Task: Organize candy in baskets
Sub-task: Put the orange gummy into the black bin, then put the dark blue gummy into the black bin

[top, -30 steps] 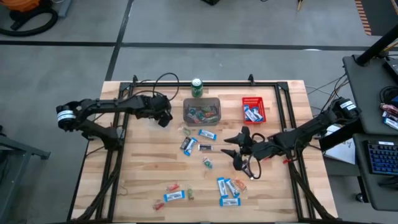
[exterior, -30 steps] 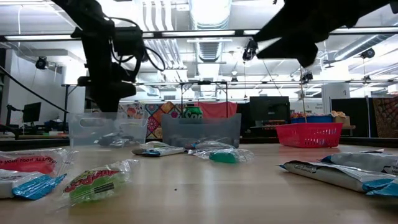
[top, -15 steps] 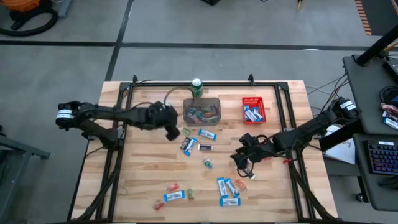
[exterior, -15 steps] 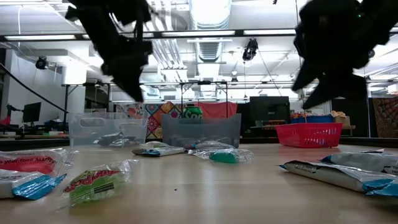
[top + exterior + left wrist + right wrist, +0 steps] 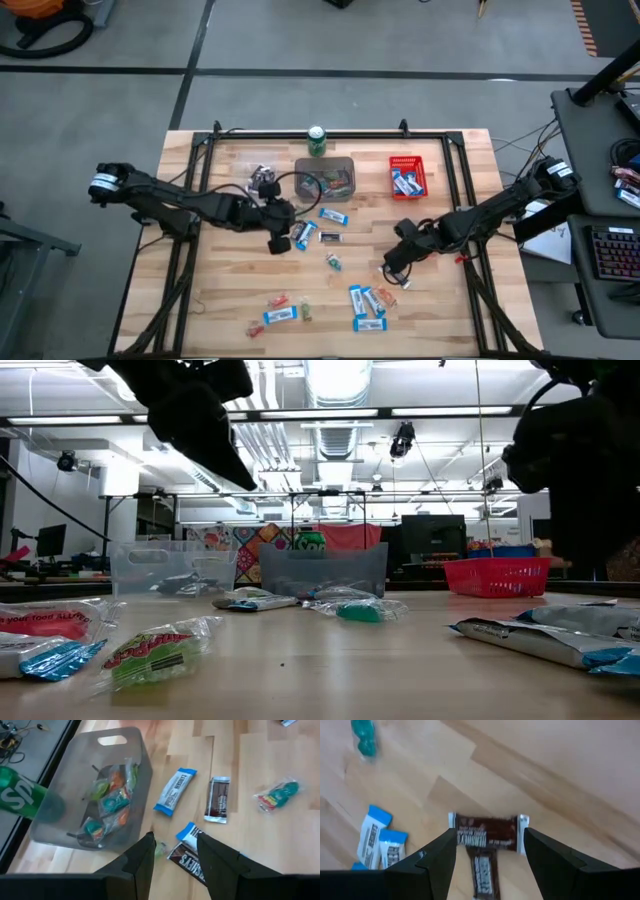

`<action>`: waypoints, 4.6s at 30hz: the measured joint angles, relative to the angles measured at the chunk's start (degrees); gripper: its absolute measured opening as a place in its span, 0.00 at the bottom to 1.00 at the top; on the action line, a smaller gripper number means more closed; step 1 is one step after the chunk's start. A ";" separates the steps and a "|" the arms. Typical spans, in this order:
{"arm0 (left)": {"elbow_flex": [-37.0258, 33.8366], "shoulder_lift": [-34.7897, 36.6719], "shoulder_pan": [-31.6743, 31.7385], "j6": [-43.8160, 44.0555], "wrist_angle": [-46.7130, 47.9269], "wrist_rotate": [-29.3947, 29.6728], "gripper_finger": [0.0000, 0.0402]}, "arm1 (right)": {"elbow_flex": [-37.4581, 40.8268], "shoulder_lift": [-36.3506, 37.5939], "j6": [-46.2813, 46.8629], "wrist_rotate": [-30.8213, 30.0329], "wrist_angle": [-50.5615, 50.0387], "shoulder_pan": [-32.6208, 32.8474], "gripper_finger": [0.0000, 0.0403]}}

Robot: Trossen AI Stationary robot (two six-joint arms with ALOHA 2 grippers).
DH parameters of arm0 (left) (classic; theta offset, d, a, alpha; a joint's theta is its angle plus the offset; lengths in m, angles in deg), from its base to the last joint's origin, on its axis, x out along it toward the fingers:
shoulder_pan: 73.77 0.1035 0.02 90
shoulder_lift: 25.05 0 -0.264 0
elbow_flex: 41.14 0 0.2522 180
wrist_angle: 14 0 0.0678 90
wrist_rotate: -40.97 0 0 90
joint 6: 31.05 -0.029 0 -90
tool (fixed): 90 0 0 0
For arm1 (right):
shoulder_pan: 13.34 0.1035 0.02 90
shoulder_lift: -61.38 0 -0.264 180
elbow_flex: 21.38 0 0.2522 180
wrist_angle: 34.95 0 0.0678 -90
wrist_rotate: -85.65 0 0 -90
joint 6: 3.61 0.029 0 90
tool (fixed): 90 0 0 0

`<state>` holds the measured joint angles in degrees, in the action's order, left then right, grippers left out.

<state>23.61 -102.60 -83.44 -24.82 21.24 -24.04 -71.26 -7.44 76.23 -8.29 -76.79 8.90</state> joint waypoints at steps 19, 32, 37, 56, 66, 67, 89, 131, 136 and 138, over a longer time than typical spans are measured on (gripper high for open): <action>0.00 -0.04 0.18 -1.26 -0.09 5.53 0.33 | -8.59 -0.02 -18.97 5.97 -27.54 2.28 0.46; -0.09 -0.07 0.18 -1.57 -1.71 5.52 0.33 | -8.41 -12.17 -30.20 7.40 -32.96 3.76 0.49; -0.09 -0.07 0.18 -3.18 -2.61 5.52 0.33 | -8.48 -18.46 -33.49 6.94 -32.86 3.74 0.48; -0.11 -0.07 -0.24 -0.05 -6.08 4.73 0.33 | -8.39 -10.36 -34.35 0.87 -27.39 3.61 0.03; -0.12 -0.07 -4.86 0.96 -8.27 3.92 0.33 | -8.41 -0.87 -51.04 -26.66 8.84 1.04 0.03; -0.13 -0.07 -5.42 1.12 -8.56 3.92 0.33 | -8.39 -0.90 -55.39 -29.14 14.10 0.02 0.03; -2.19 -2.12 -9.09 7.32 -9.04 3.94 0.33 | -8.17 -21.77 -65.03 -28.42 62.69 -25.63 0.09; -1.95 -15.97 -9.84 -9.27 -28.61 -9.11 0.40 | -8.48 -2.01 -47.47 -1.34 28.59 -1.26 0.15; -1.95 -19.32 -9.84 -14.99 -35.52 -11.28 0.46 | -8.48 -4.57 -45.99 -5.54 28.59 2.95 0.15; -1.95 -21.06 -9.76 -16.56 -37.74 -13.86 0.48 | -8.48 -5.44 -45.16 -5.62 28.54 3.79 0.15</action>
<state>21.66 -123.66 -93.20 -41.38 -16.50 -37.91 -79.74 -12.88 31.07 -13.91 -48.25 12.69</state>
